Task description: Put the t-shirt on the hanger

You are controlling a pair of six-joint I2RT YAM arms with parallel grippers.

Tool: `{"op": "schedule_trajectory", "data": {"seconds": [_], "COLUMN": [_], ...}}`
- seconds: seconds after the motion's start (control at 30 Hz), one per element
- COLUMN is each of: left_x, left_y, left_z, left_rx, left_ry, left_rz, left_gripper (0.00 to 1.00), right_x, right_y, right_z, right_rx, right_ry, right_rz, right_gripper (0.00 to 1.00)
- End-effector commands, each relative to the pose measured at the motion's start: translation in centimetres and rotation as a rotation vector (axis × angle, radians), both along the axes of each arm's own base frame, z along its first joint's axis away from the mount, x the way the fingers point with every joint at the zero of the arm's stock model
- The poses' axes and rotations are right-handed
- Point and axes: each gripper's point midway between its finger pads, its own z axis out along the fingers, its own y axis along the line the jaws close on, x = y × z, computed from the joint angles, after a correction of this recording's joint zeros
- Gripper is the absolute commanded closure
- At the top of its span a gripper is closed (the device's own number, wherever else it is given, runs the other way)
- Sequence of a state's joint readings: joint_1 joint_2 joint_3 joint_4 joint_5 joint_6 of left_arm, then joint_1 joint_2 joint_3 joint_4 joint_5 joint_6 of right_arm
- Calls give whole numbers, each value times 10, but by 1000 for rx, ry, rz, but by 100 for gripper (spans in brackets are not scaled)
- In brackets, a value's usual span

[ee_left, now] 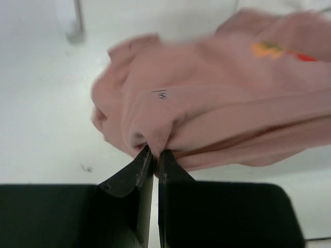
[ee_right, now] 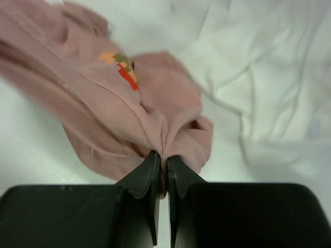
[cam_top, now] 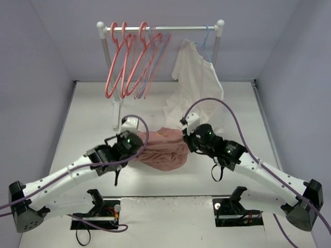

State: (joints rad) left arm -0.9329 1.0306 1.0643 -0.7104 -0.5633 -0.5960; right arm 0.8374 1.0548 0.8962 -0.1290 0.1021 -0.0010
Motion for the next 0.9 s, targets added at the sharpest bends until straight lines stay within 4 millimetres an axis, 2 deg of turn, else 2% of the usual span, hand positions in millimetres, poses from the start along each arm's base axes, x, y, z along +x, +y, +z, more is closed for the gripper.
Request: {"op": "schedule_trajectory", "data": {"seconds": [0.0,0.07,0.2,0.23,0.27,0.33,0.37,0.43,0.5,0.57,0.7,0.83,0.87], "left_x": [-4,-1,3,5,8,13,16,25,32,36,40,34,31], "left_y": [-5,-9,-14,-16,-20,-28,-32,-44,-50,-49,-48,-37,-30], "left_z": [-58,-72,-95,-98,-97,-96,-90,-73,-61,-54,-37,-28,-25], "left_rx": [-267,-295,-270,-256,-256,-234,-232,-221,-205,-181,-171,-173,-174], "left_ry": [-8,-14,-4,0,-3,1,-6,-28,-48,-54,-66,-66,-67], "left_rz": [172,184,194,192,187,161,153,121,106,112,113,134,147], "left_gripper": [100,100,100,100,100,96,92,77,68,62,51,42,39], "right_x": [-1,-2,-3,-3,-3,1,4,18,33,46,74,101,109], "right_y": [-5,-3,7,8,9,11,13,17,20,24,41,62,68], "right_z": [-34,-59,-87,-91,-92,-84,-77,-45,-15,13,88,142,141], "right_rx": [143,110,102,101,101,97,107,116,133,154,245,318,314], "right_ry": [93,154,228,240,240,215,199,117,55,2,-107,-176,-174], "right_rz": [-167,-186,-196,-203,-200,-186,-188,-172,-166,-162,-145,-157,-165], "right_gripper": [95,95,91,87,77,67,61,47,41,39,38,40,44]}}
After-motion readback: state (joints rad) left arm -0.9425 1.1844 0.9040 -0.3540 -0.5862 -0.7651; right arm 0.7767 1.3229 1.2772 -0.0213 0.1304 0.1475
